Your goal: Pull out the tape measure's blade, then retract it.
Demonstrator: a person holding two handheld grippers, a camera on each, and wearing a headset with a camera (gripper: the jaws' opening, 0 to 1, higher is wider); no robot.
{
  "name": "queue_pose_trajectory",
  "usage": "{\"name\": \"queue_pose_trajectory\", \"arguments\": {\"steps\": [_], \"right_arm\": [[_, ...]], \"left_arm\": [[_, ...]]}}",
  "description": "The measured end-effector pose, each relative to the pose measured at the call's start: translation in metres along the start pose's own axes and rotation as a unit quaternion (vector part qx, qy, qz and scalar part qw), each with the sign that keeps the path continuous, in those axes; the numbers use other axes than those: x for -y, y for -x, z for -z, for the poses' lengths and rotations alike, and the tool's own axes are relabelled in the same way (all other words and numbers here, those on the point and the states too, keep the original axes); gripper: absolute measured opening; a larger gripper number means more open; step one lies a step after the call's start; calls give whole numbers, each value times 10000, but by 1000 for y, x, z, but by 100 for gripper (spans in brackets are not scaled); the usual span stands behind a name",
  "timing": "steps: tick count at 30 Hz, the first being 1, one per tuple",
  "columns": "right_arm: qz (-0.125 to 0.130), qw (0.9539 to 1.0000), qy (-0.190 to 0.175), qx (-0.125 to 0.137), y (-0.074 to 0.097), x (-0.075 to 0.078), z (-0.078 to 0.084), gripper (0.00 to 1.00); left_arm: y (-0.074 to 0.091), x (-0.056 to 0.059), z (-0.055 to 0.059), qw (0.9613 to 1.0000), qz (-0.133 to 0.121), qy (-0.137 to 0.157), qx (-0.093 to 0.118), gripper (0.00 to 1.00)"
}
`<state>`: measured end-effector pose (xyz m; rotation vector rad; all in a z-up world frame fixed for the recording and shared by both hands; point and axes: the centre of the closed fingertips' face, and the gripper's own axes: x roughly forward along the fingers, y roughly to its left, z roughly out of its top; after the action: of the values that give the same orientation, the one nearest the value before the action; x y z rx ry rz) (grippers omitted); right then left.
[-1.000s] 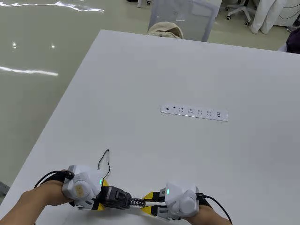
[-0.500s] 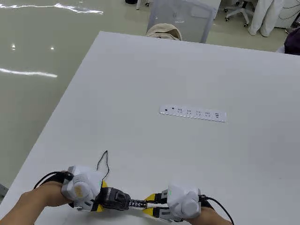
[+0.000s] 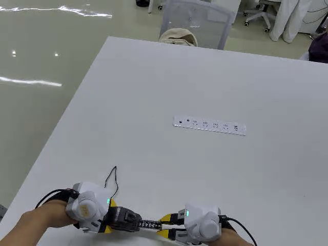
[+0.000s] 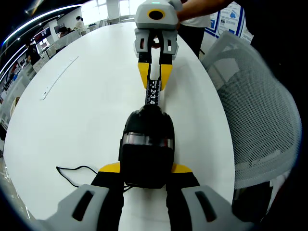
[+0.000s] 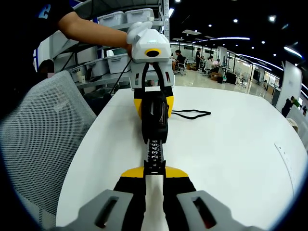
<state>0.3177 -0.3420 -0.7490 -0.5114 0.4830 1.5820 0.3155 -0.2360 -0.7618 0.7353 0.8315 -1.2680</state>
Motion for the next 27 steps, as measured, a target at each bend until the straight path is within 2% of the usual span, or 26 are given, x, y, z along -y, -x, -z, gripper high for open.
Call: {"name": "queue_pose_trajectory", "arguments": {"steps": [27], "right_arm": [[21,10000,-38,-29,10,-1,8,10]], "left_arm": [[-1,1,-3,10000,3,-8,-1,30]]}}
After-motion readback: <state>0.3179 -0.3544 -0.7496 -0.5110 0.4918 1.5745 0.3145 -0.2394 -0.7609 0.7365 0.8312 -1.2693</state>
